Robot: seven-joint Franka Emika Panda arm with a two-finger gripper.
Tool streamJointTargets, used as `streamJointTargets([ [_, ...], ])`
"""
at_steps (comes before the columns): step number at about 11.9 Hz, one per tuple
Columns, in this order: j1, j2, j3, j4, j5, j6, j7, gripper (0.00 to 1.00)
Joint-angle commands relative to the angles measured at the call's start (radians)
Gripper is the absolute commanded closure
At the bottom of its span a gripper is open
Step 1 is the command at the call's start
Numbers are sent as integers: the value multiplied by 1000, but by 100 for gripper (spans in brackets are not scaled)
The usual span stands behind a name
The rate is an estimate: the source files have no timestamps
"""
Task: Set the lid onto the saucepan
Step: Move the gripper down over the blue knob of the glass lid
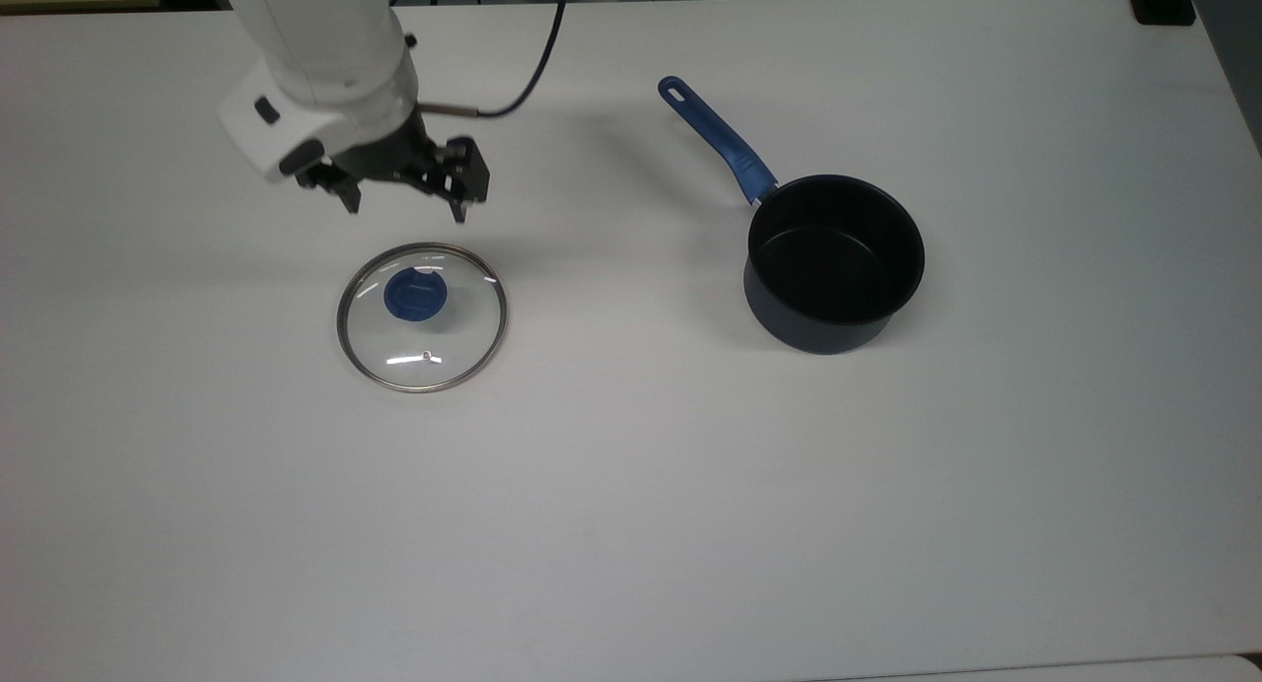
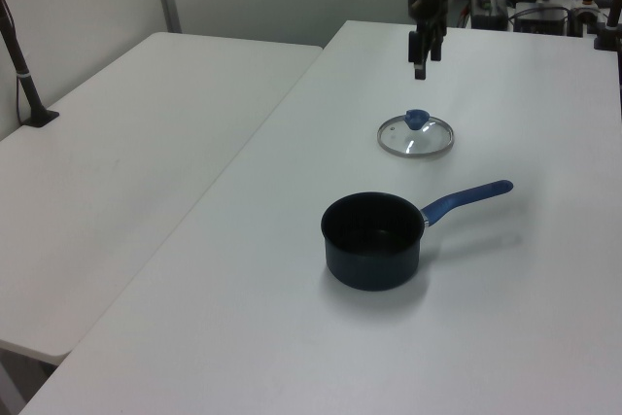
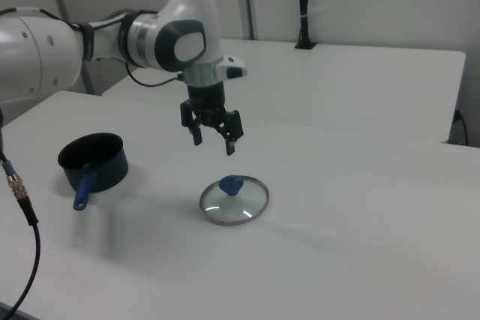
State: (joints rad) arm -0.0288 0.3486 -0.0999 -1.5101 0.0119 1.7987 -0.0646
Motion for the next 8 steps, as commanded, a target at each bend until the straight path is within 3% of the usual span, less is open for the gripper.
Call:
streamJointTargets([
  [1,9,67,-4,-16,11,114,75,0],
  [8,3,141,-6,-61,-13,203,77,0],
])
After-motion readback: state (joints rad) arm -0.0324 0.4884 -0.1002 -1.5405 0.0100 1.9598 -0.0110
